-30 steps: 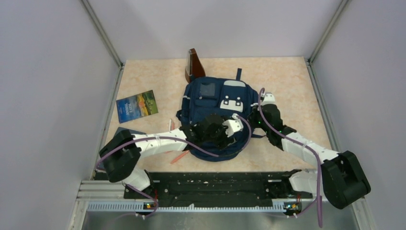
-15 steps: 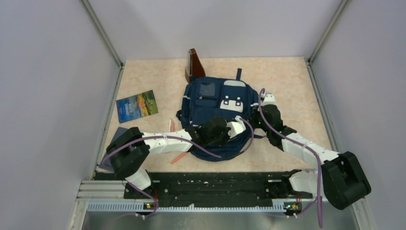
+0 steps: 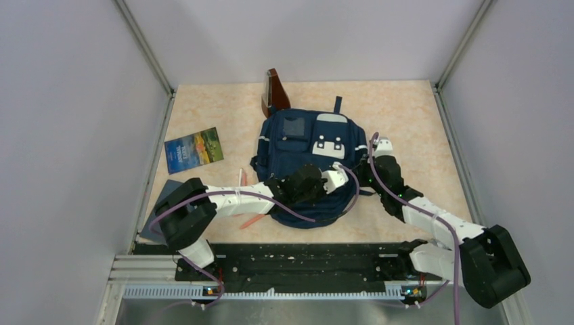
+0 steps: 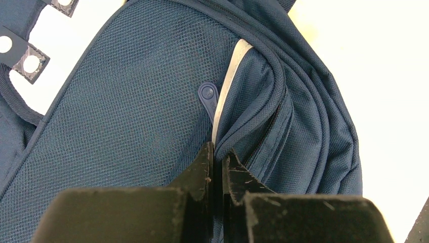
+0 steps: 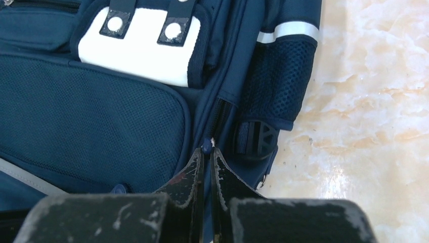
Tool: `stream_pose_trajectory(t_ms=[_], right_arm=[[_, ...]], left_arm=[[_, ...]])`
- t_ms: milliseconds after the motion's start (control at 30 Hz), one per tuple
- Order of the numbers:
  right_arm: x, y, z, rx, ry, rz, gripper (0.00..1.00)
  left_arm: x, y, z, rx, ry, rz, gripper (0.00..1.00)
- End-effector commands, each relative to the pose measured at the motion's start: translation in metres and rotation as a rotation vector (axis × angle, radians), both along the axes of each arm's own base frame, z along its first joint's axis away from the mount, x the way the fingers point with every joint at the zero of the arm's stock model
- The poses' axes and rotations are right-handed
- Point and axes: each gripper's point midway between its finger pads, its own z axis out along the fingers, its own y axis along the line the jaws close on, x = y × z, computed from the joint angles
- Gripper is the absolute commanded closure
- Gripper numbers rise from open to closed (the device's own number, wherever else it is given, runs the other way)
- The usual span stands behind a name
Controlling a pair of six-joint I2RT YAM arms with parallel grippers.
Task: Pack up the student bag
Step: Unzip the student bag at the center of the board.
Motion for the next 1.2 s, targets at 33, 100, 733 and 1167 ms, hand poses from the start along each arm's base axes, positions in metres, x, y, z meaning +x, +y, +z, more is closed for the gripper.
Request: stream_pose_trajectory(t_ms=[33, 100, 733, 1167], right_arm=[[-0.019, 0.026, 0.009, 0.064, -0.032, 0.109, 1.00], [-0.026, 0.031, 0.005, 0.059, -0.025, 0.126, 1.00], [-0.019, -0.002, 0.020, 0.039, -0.018, -0.065, 0.87], [0.019, 0.014, 0.044, 0.093, -0.056, -0.045, 0.42]], left_arm=[[0.016, -0.007, 0.002, -0.063, -0.008, 0.090, 1.00], [0.019, -0.006, 0.002, -0.067, -0.015, 0.110, 1.00], [0.007, -0.001, 0.005, -0.102, 0.013, 0.080, 1.00], [-0.001, 0.003, 0.003, -0.124, 0.051, 0.072, 1.00]])
